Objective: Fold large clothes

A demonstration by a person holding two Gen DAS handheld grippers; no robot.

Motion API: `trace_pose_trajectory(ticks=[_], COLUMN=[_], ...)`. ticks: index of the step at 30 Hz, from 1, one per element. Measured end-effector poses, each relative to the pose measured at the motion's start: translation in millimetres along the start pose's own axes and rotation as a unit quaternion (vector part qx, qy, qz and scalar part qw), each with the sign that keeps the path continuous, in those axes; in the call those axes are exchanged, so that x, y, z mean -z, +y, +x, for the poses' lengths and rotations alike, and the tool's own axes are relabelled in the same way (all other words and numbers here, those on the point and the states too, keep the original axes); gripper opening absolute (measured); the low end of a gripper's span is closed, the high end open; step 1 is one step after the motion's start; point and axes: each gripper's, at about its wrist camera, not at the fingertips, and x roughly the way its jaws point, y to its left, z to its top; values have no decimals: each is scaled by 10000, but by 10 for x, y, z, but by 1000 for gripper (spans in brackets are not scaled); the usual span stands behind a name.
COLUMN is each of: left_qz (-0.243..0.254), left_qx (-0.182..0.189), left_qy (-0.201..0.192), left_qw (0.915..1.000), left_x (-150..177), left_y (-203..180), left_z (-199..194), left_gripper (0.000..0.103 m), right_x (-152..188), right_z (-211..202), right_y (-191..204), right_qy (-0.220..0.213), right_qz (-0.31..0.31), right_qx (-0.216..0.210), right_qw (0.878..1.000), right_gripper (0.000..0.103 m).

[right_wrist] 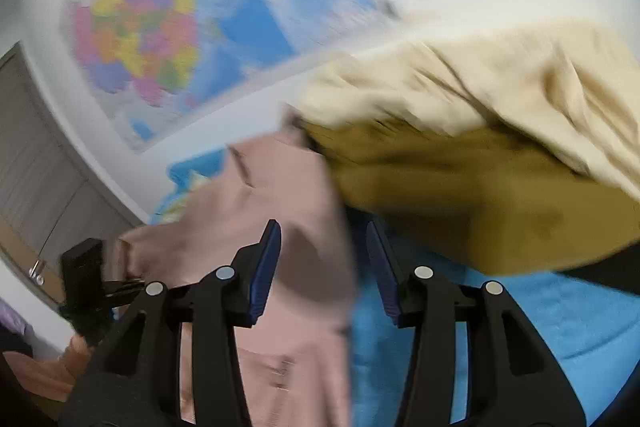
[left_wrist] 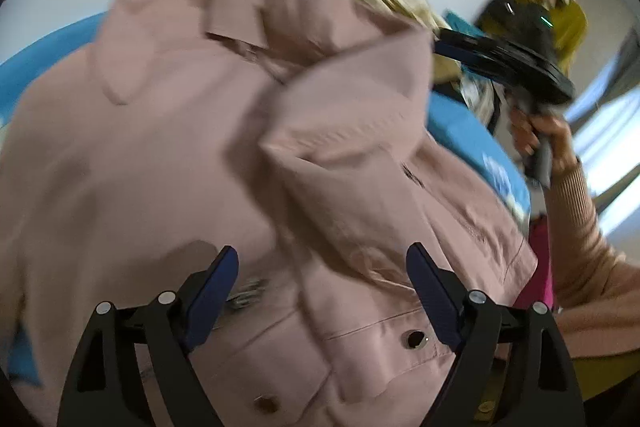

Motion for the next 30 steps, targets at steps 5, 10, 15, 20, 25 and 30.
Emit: trace_pose_trajectory(ticks=[5,10,15,20,25,30], left_qz=[497,405,304,147,233,287], left_qx=[-597,-1383,-2694,-2810,-2968,-2215], left_qy=[332,-272,-503,-104,-248,-531], left_qw=[9964,9892,9612,9595,9543,9733], left_x=[47,-56,-153,-148,-100,-57], left_y=[-202,11,403,670,657,605], left_z=[294,-230,-722,-566,-452,-568], left_gripper=[24,5,6,18,48,84], right_x=[153,103,91,119,24,-128], right_z=[311,297,560,918,760,437], right_y=[18,182,275,269,246,58], right_qy=[397,287,550,916,836,540], right_qz=[14,-275,-437,-398,-407,-198], right_qx=[-567,-770,-443,-389,-323,107], right_qw=[9976,9962,9965,9942,9951,9983], right_gripper=[45,53,67,52,4,4])
